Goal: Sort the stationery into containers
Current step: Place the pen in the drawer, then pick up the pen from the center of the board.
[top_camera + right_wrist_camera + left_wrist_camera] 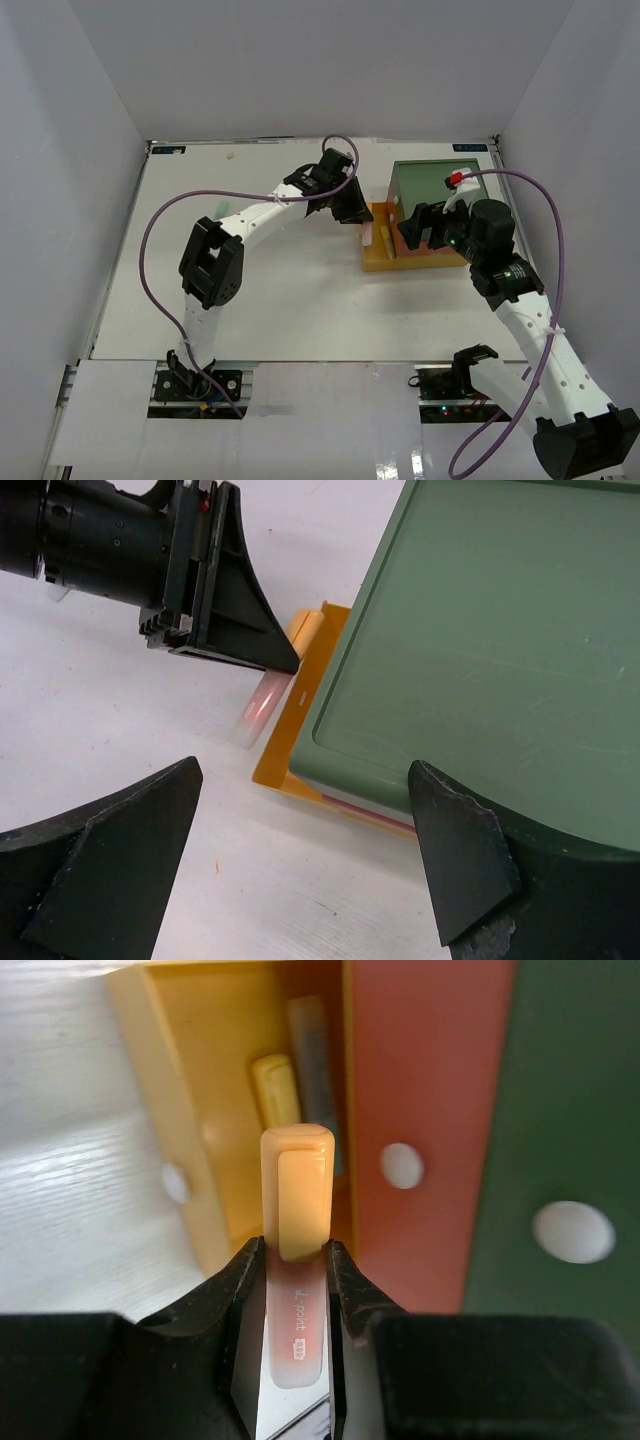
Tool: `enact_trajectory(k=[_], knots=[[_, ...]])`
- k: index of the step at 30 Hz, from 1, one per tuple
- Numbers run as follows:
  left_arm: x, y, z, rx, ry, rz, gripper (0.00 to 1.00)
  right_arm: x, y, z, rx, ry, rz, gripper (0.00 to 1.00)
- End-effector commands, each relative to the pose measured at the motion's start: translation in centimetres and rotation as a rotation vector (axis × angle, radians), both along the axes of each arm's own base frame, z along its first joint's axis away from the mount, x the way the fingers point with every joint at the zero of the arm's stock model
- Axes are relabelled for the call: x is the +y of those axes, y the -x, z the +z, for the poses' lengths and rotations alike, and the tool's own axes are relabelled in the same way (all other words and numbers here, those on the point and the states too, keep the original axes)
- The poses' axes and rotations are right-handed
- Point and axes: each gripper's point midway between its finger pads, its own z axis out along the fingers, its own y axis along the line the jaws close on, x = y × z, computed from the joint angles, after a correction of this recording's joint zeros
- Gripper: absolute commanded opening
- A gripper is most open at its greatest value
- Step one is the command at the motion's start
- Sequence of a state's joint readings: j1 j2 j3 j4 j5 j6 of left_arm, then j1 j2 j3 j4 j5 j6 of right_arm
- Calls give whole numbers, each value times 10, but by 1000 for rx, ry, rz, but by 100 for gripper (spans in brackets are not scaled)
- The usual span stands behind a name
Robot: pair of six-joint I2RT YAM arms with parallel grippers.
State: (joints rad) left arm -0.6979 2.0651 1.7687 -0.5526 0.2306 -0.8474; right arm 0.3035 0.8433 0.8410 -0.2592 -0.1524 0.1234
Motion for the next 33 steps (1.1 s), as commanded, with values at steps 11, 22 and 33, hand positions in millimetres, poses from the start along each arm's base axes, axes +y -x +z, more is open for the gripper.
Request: enact_trajectory(k=[11,22,33], knots=[[-37,-10,39,-70,103,-21,51,0,0,0,-9,-1,-1,90],[30,-20,24,-106,-49,56,85,-2,0,1,-15,2,-10,90],[300,-61,-1,-178,-519,292,86,-1,2,2,-17,-2,-1,90]])
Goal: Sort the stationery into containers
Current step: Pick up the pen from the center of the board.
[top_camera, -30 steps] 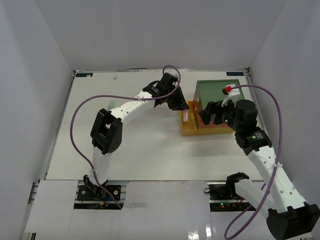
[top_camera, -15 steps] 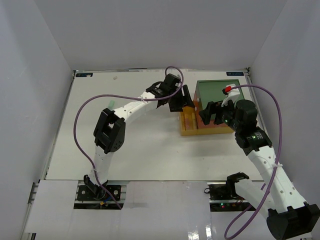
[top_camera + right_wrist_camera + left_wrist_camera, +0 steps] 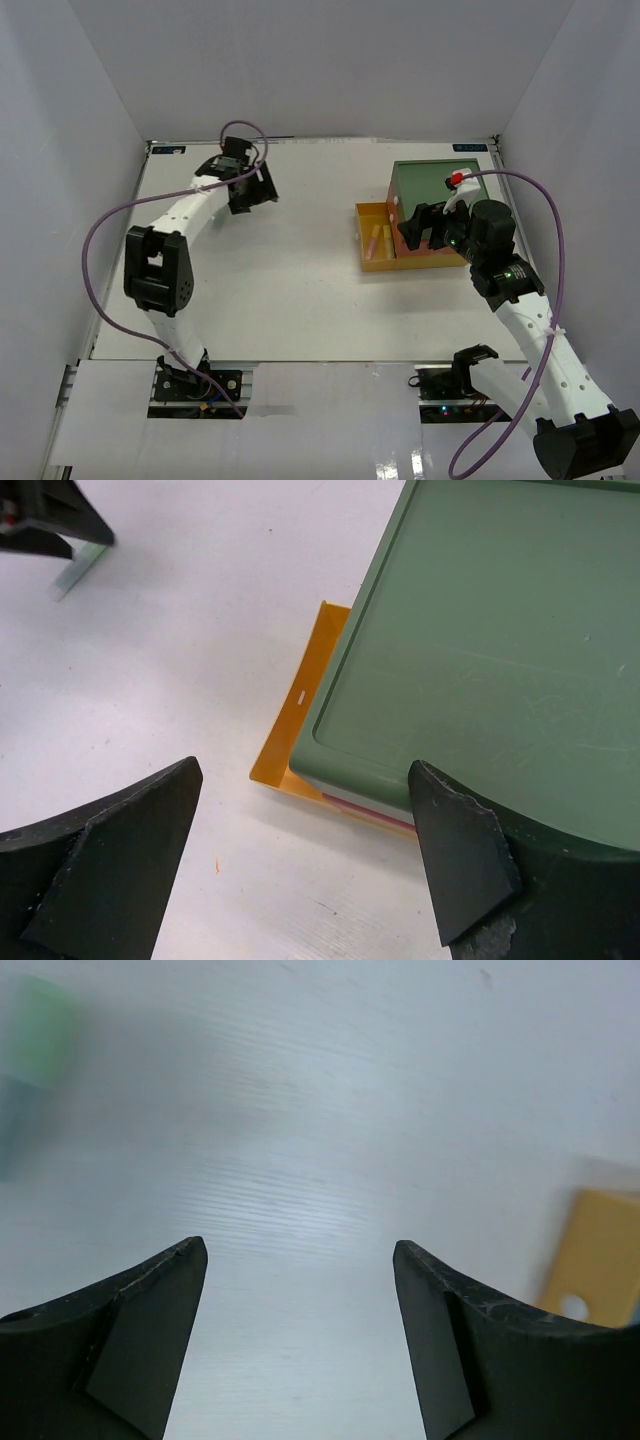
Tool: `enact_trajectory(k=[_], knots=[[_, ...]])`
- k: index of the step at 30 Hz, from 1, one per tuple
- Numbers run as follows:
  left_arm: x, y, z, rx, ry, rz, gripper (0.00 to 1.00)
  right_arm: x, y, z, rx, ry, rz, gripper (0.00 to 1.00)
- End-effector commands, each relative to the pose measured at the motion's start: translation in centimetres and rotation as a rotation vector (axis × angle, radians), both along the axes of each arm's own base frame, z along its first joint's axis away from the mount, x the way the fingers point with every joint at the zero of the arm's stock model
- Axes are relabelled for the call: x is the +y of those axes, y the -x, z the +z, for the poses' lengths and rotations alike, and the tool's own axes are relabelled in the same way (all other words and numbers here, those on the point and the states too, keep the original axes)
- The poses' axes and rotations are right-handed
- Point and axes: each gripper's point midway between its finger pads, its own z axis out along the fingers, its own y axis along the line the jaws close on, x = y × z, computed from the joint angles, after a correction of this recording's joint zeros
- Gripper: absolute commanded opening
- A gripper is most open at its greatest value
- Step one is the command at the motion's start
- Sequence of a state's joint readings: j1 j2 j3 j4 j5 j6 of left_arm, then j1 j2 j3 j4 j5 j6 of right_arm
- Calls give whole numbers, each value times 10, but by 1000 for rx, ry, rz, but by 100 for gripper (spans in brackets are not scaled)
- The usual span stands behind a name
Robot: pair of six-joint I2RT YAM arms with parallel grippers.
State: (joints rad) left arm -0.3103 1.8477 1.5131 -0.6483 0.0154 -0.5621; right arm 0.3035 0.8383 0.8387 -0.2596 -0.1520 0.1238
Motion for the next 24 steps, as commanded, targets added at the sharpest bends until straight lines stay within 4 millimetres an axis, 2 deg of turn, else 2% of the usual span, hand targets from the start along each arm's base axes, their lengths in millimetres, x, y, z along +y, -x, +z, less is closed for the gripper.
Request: enact_trajectory(k=[1,2,3,6,12,18,20,24], knots=[[74,1,14,-56,-192,-17,86,0,1,2,-15,-1,1,90],[87,2,0,-20,-212,-11,85,0,1,1,-13,-1,1,90],[106,0,-4,-4,-226,21,84,0,0,0,-12,-1,2,90],[134,-8,-20,29,-273,63,84,1,1,-1,-9,-1,9,90],[165,-30,-50,84,-291,105,83,0,2,0,-14,-2,2,90],[171,-36,-75,129,-310,102,74,0,4,-1,-13,-1,4,90],[167,-35,-83,145,-291,88,71,0,3,0,-14,-2,4,90],[153,-26,-92,168,-220,60,50,0,3,-1,-11,-1,4,90]])
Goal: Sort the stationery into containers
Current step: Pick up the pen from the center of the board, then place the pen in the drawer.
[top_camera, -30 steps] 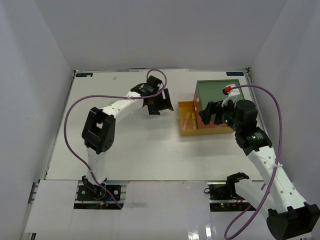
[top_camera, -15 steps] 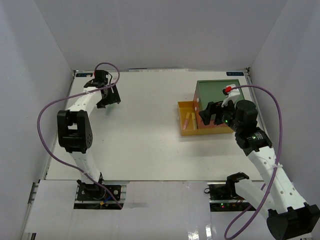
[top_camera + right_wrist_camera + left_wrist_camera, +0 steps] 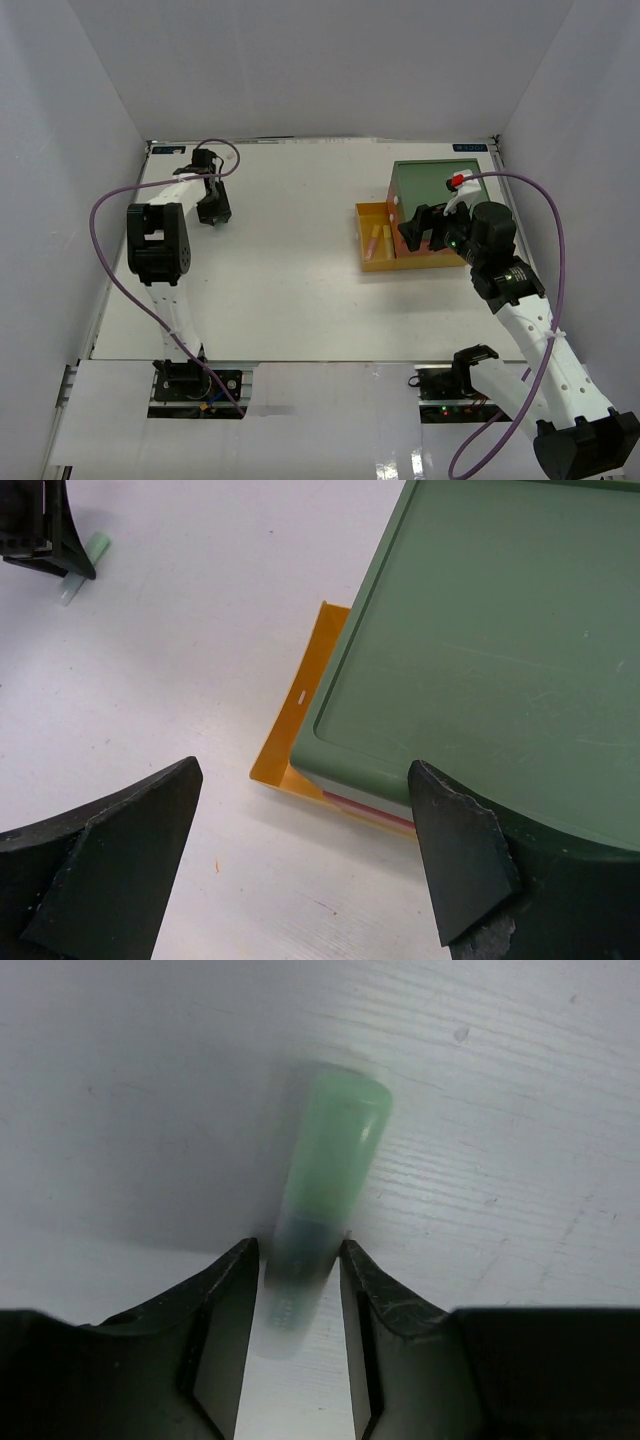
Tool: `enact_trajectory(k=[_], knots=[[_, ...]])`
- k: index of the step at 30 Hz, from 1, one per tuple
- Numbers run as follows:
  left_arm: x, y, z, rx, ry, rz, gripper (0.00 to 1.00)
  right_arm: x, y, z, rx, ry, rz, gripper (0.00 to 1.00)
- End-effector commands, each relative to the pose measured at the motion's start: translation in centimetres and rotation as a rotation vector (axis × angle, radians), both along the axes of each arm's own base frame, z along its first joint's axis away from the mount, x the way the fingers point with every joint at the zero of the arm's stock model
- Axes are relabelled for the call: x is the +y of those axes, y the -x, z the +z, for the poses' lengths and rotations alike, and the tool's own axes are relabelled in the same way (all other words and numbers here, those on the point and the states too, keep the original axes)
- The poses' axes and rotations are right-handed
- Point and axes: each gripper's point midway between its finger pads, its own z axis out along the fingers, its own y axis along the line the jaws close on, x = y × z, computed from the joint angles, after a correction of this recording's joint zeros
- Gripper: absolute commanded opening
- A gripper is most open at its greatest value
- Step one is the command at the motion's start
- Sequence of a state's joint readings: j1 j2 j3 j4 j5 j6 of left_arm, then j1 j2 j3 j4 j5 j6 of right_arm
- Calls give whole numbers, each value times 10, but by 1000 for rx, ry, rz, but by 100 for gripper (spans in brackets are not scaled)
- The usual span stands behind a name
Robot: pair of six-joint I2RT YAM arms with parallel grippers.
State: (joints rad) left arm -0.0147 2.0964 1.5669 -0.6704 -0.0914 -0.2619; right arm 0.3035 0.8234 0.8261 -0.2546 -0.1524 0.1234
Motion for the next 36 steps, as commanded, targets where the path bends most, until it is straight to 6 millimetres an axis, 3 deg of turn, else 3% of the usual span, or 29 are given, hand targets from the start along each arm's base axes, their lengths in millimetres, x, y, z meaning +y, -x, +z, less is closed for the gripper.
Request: enact_trajectory(k=[1,4,8,10,14,19,24,25,27,31,36], knots=[[-21,1,5,-17,117,-36,47,0,0,-1,-4,2,4,90],[-51,18,2,-7,222,-71,33,1,0,-1,-3,1,5,90],[-114,36,14,-13,340,-151,25,3,-1,-1,-1,-1,14,90],[-145,40,31,-51,397,-193,20,3,-1,1,-3,-2,12,90],[-222,57,63,-71,528,-252,18,1,0,1,-5,-2,6,90],[-302,72,109,-116,695,-304,20,0,0,1,-9,0,0,90],[-365,76,148,-163,805,-361,22,0,0,3,-11,-2,-1,90],[-379,81,143,-150,803,-381,22,0,0,3,-11,-2,0,90],[-394,80,150,-156,824,-392,23,0,0,3,-13,-2,0,90],[-420,87,142,-128,834,-425,28,-1,0,4,-16,-2,-4,90],[-427,88,128,-102,826,-417,46,-1,0,5,-19,-2,-7,90]])
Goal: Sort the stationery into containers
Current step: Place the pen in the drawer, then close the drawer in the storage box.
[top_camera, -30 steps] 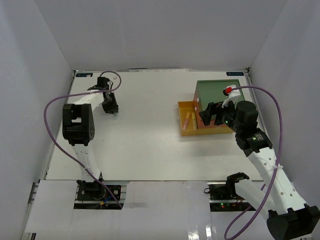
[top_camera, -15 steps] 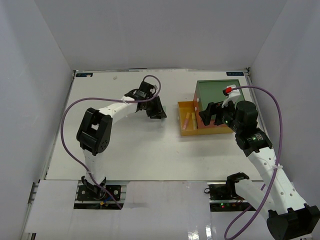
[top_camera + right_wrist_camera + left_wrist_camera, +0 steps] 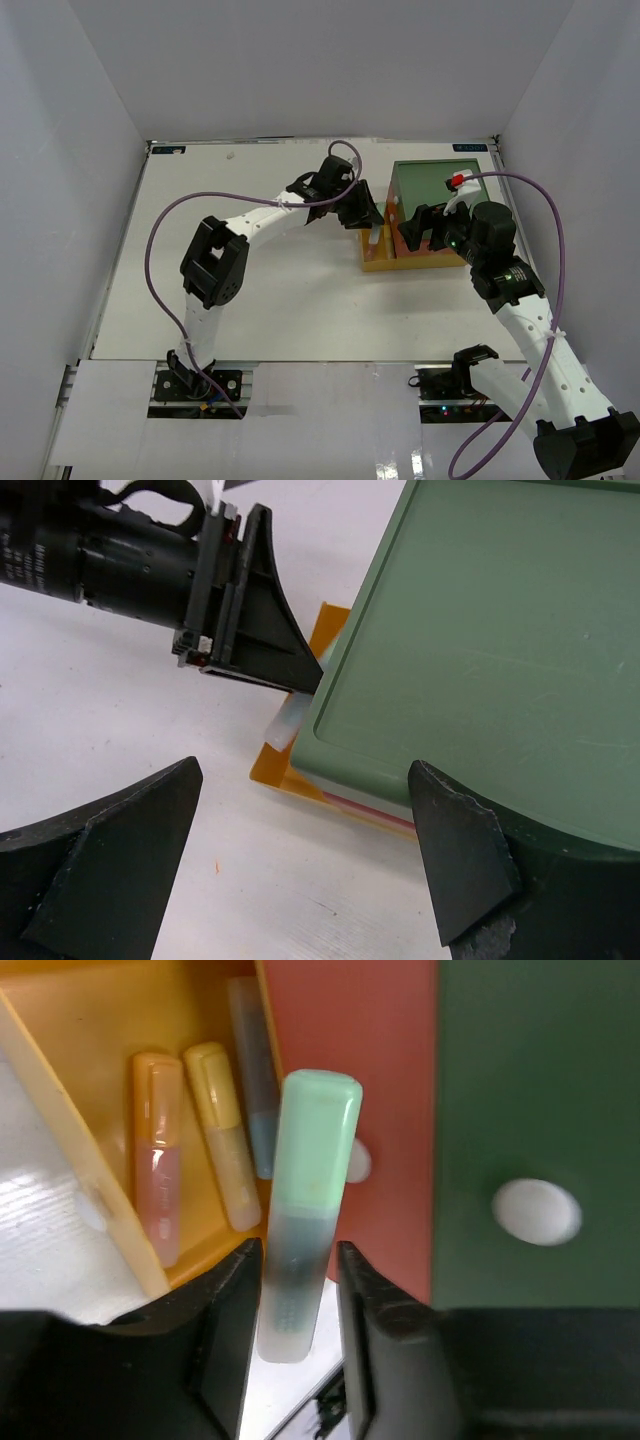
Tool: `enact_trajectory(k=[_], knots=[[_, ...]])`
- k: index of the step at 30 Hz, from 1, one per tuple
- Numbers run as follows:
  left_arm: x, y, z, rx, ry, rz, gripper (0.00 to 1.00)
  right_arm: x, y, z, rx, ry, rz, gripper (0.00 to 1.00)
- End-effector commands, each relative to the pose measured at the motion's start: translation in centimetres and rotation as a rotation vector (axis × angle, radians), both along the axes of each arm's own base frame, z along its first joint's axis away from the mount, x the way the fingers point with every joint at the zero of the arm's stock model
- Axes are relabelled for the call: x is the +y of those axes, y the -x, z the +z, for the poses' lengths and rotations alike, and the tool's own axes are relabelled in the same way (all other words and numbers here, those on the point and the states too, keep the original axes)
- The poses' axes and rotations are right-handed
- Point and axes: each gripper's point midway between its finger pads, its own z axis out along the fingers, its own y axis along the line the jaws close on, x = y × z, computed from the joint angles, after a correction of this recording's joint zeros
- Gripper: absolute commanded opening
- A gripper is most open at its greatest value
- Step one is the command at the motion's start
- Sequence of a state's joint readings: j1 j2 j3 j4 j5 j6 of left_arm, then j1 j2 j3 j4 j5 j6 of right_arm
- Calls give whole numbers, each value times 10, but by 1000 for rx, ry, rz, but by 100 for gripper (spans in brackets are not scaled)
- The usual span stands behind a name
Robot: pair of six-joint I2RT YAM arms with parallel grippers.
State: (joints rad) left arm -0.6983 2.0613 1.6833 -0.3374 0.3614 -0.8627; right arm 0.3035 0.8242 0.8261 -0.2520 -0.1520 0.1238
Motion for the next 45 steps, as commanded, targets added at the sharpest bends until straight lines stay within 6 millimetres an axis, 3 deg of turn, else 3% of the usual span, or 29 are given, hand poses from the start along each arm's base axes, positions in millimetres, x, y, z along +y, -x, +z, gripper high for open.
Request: enact_trajectory(k=[1,4,8,13,16,17,20,23,25,28,29,36,42,45], knots=[[0,-5,4,5,8,17,52,-1,0,5,-17,-2,-7,90],[2,-6,9,-26,2,14,65,0,-1,8,-19,-3,-4,90],[7,-5,21,-72,-8,1,74,3,-3,8,-10,-4,9,90],[23,-6,49,-184,-42,-5,71,5,-7,9,-6,-1,13,90],[53,-10,43,-238,-138,27,65,7,-10,17,-13,-7,21,90],[68,-15,30,-242,-188,47,61,8,-11,21,-20,-10,24,90],[92,-19,18,-244,-240,74,57,12,-15,24,-16,-13,41,90],[101,-17,-12,-216,-290,57,56,19,-20,25,-5,-24,65,90],[100,-17,-35,-186,-316,35,55,23,-24,23,10,-33,76,90],[90,-23,-47,-174,-303,10,53,28,-30,24,18,-43,93,90],[87,-24,-60,-153,-312,2,53,30,-31,24,24,-46,101,90],[59,-43,-70,-144,-236,-21,49,43,-40,20,53,-70,142,90],[33,-43,-79,-104,-160,-48,47,45,-43,13,75,-74,147,90],[13,-37,-72,-99,-109,-73,47,46,-45,11,78,-73,147,90]])
